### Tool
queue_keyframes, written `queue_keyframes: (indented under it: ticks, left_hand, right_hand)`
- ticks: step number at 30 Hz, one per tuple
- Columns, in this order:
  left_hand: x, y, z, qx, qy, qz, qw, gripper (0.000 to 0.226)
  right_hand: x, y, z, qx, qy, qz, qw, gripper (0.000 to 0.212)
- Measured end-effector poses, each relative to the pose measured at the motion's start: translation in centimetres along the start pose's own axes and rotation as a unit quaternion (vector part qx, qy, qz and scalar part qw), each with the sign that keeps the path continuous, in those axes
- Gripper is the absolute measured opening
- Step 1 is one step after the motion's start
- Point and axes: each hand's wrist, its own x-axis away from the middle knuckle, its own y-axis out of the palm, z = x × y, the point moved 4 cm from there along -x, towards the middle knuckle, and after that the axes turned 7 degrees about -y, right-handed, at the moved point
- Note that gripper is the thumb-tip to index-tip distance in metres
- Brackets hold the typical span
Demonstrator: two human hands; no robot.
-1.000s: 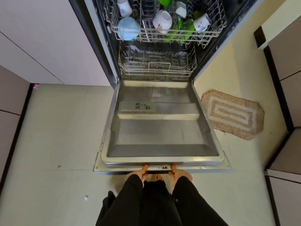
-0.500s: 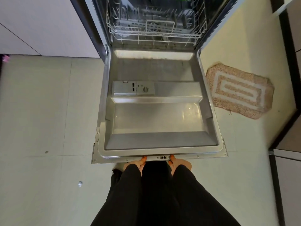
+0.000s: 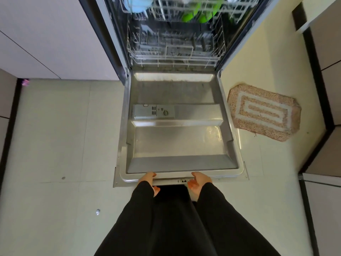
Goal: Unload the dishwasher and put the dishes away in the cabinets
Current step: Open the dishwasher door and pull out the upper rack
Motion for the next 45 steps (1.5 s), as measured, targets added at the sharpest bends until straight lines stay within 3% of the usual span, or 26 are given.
queue_keyframes:
  ticks: [5, 13, 16, 20, 23, 27, 30, 32, 34, 39, 45]
  left_hand:
    - [9.1, -0.6, 4.4, 0.032, 0.105, -0.002, 0.994, 0.038]
    - [20.3, -0.1, 12.0, 0.080, 0.243, -0.066, 0.964, 0.029]
    - [22.7, 1.2, 13.7, 0.061, 0.263, -0.086, 0.959, 0.023]
    - [24.4, 3.4, 17.6, -0.018, 0.316, -0.041, 0.948, 0.011]
    - [25.8, 5.3, 22.3, -0.208, 0.431, 0.078, 0.875, 0.034]
    - [28.8, 10.3, 29.2, -0.382, 0.548, 0.195, 0.718, 0.051]
    - [29.7, 14.8, 34.6, -0.468, 0.590, 0.253, 0.607, 0.067]
    - [30.0, 17.1, 37.1, -0.524, 0.596, 0.280, 0.540, 0.076]
    - [29.8, 19.0, 39.2, -0.571, 0.591, 0.306, 0.481, 0.079]
    - [27.2, 21.1, 42.1, -0.633, 0.541, 0.352, 0.426, 0.076]
    - [27.6, 20.9, 41.7, -0.577, 0.601, 0.360, 0.420, 0.037]
  right_hand:
    - [5.7, 2.7, -6.7, -0.059, -0.038, -0.042, 0.997, 0.006]
    - [14.3, 7.8, -19.2, -0.060, -0.178, -0.113, 0.976, 0.007]
    - [15.3, 9.5, -24.1, 0.059, -0.270, -0.082, 0.958, 0.009]
    - [16.3, 12.4, -32.0, 0.303, -0.404, -0.013, 0.863, 0.048]
    - [17.1, 15.3, -37.9, 0.386, -0.478, 0.023, 0.789, 0.060]
    - [16.7, 18.7, -44.2, 0.481, -0.547, 0.060, 0.682, 0.065]
    - [15.1, 20.4, -47.8, 0.566, -0.581, 0.072, 0.580, 0.070]
    - [13.7, 21.1, -49.0, 0.616, -0.570, 0.067, 0.540, 0.074]
    - [12.1, 21.4, -49.9, 0.643, -0.548, 0.067, 0.531, 0.077]
    - [9.1, 21.2, -50.5, 0.654, -0.552, 0.092, 0.510, 0.065]
    - [9.9, 20.7, -49.4, 0.604, -0.552, 0.113, 0.564, 0.041]
